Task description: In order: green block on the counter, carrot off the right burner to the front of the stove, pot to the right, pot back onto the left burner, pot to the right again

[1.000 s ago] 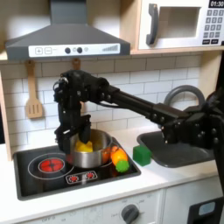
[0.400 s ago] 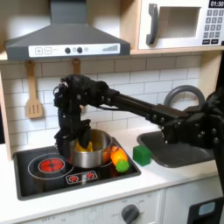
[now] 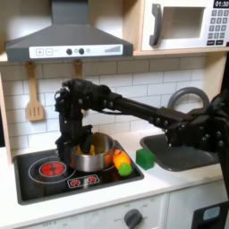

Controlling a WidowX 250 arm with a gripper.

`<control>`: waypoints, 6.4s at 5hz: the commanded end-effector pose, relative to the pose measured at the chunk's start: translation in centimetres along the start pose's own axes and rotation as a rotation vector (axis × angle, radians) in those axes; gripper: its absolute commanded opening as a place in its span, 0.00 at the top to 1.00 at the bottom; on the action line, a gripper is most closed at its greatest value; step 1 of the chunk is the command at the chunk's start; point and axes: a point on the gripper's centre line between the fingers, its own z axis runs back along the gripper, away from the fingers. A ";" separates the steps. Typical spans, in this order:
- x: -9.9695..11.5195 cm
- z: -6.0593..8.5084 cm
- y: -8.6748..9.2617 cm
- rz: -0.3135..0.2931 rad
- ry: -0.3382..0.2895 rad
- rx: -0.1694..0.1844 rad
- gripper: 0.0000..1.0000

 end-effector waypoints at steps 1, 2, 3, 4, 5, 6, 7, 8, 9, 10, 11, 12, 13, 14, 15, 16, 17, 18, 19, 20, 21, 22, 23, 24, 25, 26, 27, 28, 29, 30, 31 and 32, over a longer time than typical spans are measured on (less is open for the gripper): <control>-0.2 -0.6 0.0 -0.009 0.013 0.004 0.00; -0.2 -0.5 0.1 -0.004 0.010 0.009 0.00; -0.2 -0.8 0.1 -0.004 0.016 0.010 0.00; -0.3 -0.9 0.1 -0.006 0.016 0.012 0.00; -0.2 -0.8 0.1 -0.004 0.014 0.016 0.06; -0.2 -0.9 0.3 -0.005 0.013 0.018 1.00; -0.1 -0.8 0.3 -0.005 0.010 0.019 1.00; -0.2 -0.9 0.4 -0.004 0.014 0.021 1.00; -0.2 -0.8 0.4 -0.003 0.006 0.022 1.00; -0.2 -0.7 0.3 -0.007 0.008 0.021 1.00; -0.1 -0.7 0.5 0.001 0.005 0.020 1.00; -0.1 -0.7 0.6 0.005 0.005 0.024 1.00; 0.0 -0.5 1.1 0.032 0.001 0.021 1.00; 0.3 -0.4 1.0 0.036 -0.004 0.017 1.00; 0.7 0.0 1.9 0.063 -0.018 0.021 1.00; 0.7 -0.1 2.9 0.093 -0.017 0.027 1.00; 0.7 -0.3 3.0 0.096 -0.010 0.025 1.00; 0.8 -0.2 3.5 0.112 -0.012 0.031 1.00; 1.1 -0.1 4.5 0.143 -0.016 0.034 1.00; 1.8 0.2 5.4 0.167 -0.030 0.036 1.00; 2.5 0.0 6.5 0.196 -0.028 0.037 1.00; 2.7 -0.2 7.7 0.230 -0.020 0.034 1.00; 2.9 -0.4 8.4 0.246 -0.017 0.035 1.00; 2.8 -0.3 9.1 0.263 -0.017 0.037 1.00; 2.7 -0.2 9.4 0.271 -0.019 0.040 1.00; 2.6 -0.1 9.9 0.286 -0.022 0.043 1.00; 2.3 -0.2 10.5 0.303 -0.019 0.042 1.00; 2.4 -0.2 10.2 0.305 -0.019 0.044 1.00; 2.5 -0.2 10.1 0.307 -0.020 0.036 0.00; 2.4 0.0 10.3 0.309 -0.026 0.041 0.00; 2.4 -0.1 10.2 0.309 -0.023 0.040 0.00; 2.6 0.3 10.0 0.307 -0.035 0.034 0.00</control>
